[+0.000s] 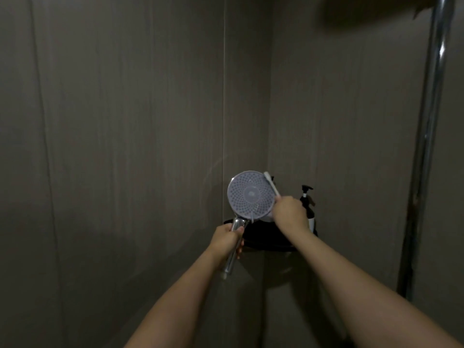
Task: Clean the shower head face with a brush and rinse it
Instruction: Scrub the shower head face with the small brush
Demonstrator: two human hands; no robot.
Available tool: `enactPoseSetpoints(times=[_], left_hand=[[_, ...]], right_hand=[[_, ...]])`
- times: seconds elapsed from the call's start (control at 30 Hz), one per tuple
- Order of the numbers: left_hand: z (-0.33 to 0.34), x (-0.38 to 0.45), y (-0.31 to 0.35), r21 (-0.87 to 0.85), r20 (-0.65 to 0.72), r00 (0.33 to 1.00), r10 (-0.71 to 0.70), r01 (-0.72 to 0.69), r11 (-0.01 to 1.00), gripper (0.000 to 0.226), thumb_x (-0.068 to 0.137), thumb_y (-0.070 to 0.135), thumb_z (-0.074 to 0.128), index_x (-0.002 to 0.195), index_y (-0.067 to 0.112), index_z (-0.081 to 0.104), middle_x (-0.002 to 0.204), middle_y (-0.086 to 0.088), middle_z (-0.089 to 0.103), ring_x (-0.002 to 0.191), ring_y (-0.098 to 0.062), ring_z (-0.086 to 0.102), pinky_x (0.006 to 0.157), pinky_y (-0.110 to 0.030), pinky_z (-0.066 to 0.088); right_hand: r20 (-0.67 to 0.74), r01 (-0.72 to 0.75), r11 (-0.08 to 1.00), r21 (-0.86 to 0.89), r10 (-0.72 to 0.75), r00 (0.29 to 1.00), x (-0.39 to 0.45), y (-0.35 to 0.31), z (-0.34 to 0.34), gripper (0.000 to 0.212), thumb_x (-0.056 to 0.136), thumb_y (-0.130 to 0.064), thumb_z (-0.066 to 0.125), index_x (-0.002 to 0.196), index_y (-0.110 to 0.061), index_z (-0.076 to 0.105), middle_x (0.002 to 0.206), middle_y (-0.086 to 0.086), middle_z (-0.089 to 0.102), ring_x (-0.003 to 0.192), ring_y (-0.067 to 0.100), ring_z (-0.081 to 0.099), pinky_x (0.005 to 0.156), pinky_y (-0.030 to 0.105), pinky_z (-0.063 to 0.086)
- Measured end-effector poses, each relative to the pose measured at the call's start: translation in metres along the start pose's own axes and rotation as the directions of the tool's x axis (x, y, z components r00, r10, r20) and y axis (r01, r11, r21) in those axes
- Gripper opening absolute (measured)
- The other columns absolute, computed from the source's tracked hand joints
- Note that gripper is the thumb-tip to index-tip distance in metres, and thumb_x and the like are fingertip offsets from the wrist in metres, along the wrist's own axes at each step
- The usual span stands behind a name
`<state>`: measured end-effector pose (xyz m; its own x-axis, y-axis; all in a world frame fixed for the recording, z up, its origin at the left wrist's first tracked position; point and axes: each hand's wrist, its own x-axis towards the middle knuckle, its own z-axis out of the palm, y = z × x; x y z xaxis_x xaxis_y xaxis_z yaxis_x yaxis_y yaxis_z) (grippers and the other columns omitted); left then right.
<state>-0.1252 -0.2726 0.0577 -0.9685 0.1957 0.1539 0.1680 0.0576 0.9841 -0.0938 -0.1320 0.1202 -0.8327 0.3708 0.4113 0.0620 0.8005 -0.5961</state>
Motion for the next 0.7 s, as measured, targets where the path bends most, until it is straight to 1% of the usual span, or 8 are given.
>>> enactPoseSetpoints(times=[0.07, 0.17, 0.3, 0.37, 0.5, 0.57, 0.67, 0.7], left_hand=[[0.003, 0.0, 0.0, -0.003, -0.005, 1.0, 0.002, -0.002, 1.0, 0.025, 0.096, 0.013, 0.042, 0.071, 0.013, 0.046, 0.06, -0.007, 0.048, 0.034, -0.009, 0.042, 0.037, -0.017, 0.036], [0.007, 0.001, 0.003, -0.048, -0.021, 1.0, 0.008, -0.009, 0.999, 0.027, 0.096, 0.016, 0.044, 0.07, 0.013, 0.047, 0.059, -0.006, 0.048, 0.035, -0.01, 0.042, 0.039, -0.017, 0.035], [0.003, 0.001, 0.008, 0.001, -0.014, 1.0, 0.019, -0.019, 1.0, 0.025, 0.096, 0.013, 0.044, 0.071, 0.013, 0.048, 0.06, -0.007, 0.049, 0.039, -0.012, 0.043, 0.041, -0.02, 0.037], [0.001, 0.0, 0.006, 0.012, -0.026, 0.999, 0.021, -0.02, 1.0, 0.026, 0.095, 0.012, 0.044, 0.07, 0.013, 0.048, 0.059, -0.007, 0.049, 0.039, -0.013, 0.043, 0.041, -0.02, 0.037], [0.005, 0.0, 0.005, -0.031, -0.039, 0.999, 0.012, -0.014, 0.999, 0.027, 0.096, 0.013, 0.043, 0.069, 0.013, 0.046, 0.058, -0.006, 0.048, 0.033, -0.009, 0.042, 0.039, -0.019, 0.035], [0.006, -0.001, 0.007, -0.025, -0.03, 0.999, 0.015, -0.016, 1.0, 0.027, 0.096, 0.013, 0.043, 0.069, 0.013, 0.046, 0.058, -0.006, 0.048, 0.032, -0.008, 0.041, 0.038, -0.018, 0.035], [0.005, -0.002, 0.006, 0.007, -0.024, 1.0, 0.009, -0.009, 1.0, 0.027, 0.095, 0.012, 0.044, 0.068, 0.013, 0.047, 0.059, -0.007, 0.048, 0.034, -0.009, 0.041, 0.038, -0.018, 0.035], [0.006, -0.002, 0.006, -0.001, -0.024, 1.0, 0.005, -0.005, 1.0, 0.027, 0.095, 0.013, 0.044, 0.068, 0.013, 0.046, 0.059, -0.007, 0.048, 0.034, -0.009, 0.041, 0.038, -0.018, 0.035]], right_hand=[[-0.012, 0.047, 0.998, 0.051, -0.046, 0.999, 0.0, -0.006, -0.003, 0.035, 0.099, -0.014, 0.03, 0.115, -0.001, 0.059, 0.105, 0.018, 0.065, 0.058, 0.014, 0.043, 0.042, 0.022, 0.027], [0.127, 0.195, 0.977, 0.091, -0.206, 0.97, -0.016, -0.022, 0.014, 0.032, 0.096, -0.012, 0.035, 0.117, -0.005, 0.058, 0.104, 0.017, 0.065, 0.084, 0.029, 0.062, 0.06, 0.029, 0.043], [0.036, -0.164, 0.973, 0.164, 0.16, 0.986, -0.002, 0.003, -0.003, 0.032, 0.097, -0.016, 0.041, 0.112, 0.005, 0.059, 0.109, 0.02, 0.063, 0.098, 0.033, 0.062, 0.069, 0.034, 0.047], [-0.022, -0.155, 0.976, 0.155, 0.16, 0.987, 0.003, 0.009, -0.014, 0.034, 0.099, -0.017, 0.036, 0.113, 0.003, 0.059, 0.112, 0.021, 0.063, 0.098, 0.034, 0.061, 0.073, 0.036, 0.048], [0.127, 0.198, 0.98, 0.004, -0.197, 0.972, -0.014, -0.004, 0.01, 0.03, 0.097, -0.011, 0.035, 0.111, -0.003, 0.06, 0.101, 0.016, 0.064, 0.087, 0.027, 0.06, 0.067, 0.033, 0.046], [0.163, 0.116, 0.993, -0.035, -0.109, 0.981, -0.012, 0.0, 0.012, 0.031, 0.096, -0.011, 0.035, 0.11, 0.001, 0.061, 0.096, 0.017, 0.062, 0.086, 0.03, 0.061, 0.062, 0.031, 0.046], [0.021, -0.043, 0.998, 0.043, 0.042, 0.999, -0.006, 0.01, -0.006, 0.033, 0.098, -0.015, 0.037, 0.105, 0.007, 0.061, 0.106, 0.021, 0.063, 0.097, 0.034, 0.06, 0.062, 0.028, 0.037], [-0.006, 0.002, 1.0, 0.009, -0.002, 1.0, -0.004, 0.01, -0.009, 0.033, 0.098, -0.014, 0.036, 0.107, 0.006, 0.06, 0.106, 0.019, 0.064, 0.097, 0.033, 0.061, 0.058, 0.028, 0.036]])
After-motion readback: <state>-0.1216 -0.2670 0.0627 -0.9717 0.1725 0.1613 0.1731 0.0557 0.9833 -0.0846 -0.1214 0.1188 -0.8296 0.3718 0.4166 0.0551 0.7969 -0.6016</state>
